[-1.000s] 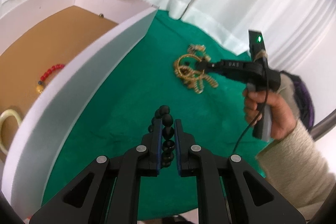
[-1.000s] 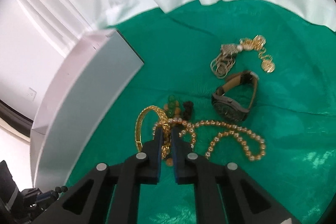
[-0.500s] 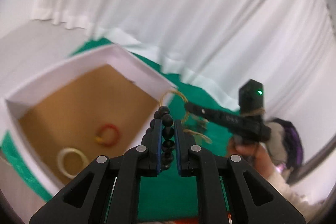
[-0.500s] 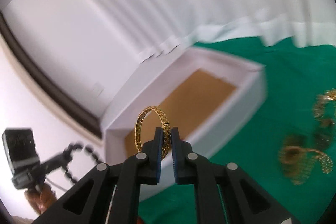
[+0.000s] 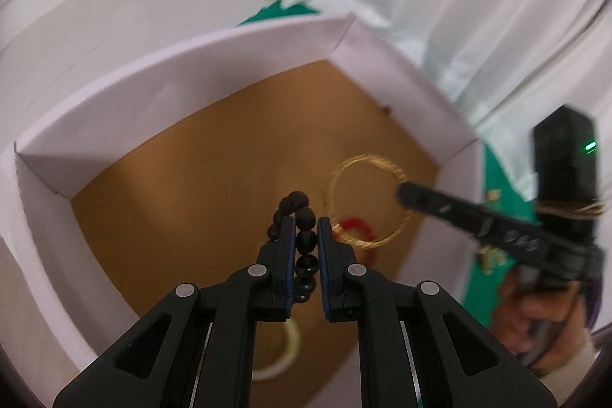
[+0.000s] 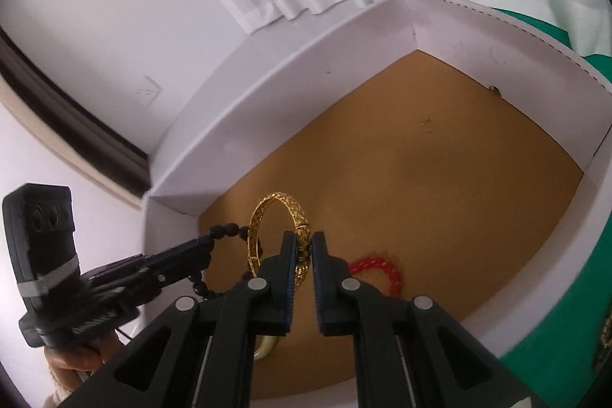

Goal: Organize jewelry
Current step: 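Carry both bracelets into the white box and open both tools, then move both tools back over the remaining necklaces and watch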

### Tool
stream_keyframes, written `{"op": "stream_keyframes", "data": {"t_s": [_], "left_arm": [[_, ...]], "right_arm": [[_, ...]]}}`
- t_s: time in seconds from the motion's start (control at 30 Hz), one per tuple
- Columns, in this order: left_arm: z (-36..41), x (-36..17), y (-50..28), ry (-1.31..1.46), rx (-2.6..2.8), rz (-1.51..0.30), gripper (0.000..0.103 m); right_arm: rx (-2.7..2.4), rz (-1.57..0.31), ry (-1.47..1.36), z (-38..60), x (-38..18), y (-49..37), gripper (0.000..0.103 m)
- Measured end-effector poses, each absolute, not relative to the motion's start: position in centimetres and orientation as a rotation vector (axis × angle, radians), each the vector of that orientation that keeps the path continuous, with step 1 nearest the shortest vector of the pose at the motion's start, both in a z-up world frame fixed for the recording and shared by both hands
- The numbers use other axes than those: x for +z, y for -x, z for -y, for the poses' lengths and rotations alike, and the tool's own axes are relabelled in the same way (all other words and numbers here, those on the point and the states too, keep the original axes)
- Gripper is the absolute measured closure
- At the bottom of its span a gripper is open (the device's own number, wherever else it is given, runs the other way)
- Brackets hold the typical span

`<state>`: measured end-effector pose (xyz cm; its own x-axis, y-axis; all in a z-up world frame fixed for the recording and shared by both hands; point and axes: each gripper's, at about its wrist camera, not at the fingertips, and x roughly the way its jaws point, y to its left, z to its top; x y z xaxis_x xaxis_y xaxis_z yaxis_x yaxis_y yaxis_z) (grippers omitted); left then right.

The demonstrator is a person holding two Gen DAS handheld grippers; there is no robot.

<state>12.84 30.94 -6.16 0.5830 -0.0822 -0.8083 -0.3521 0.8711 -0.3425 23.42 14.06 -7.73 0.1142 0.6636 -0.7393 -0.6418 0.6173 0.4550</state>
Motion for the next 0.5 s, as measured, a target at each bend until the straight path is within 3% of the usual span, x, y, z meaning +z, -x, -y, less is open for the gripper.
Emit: {"op": "stream_keyframes", "data": {"t_s": [0.03,0.1,0.13,0.17,0.5], "left_arm": [[-31.0,-6.6,-12.9,0.489,0.193,-0.963,0.089],[-30.9,-6.9,-12.7,0.472,0.217,-0.976,0.055],[-30.8,-6.8,-12.5,0.465,0.226,-0.971,0.025],[-30.6,-6.5,-12.0,0.449,0.250,-0.953,0.014],[-22.6,-0.4,-8.0,0.297,0.228,-0.800,0.008]], "right_arm": [[0.932,-1.096,-0.015,-14.0,-7.8,-23.6,0.091],[0.890,-1.082,0.006,-13.2,-7.6,-23.4,0.082],[0.892,-1.074,0.006,-12.7,-7.3,-23.0,0.056],[0.897,-1.057,-0.004,-11.9,-6.8,-22.7,0.034],[0.804,-0.844,0.035,-1.9,-2.8,-17.4,0.022]]}}
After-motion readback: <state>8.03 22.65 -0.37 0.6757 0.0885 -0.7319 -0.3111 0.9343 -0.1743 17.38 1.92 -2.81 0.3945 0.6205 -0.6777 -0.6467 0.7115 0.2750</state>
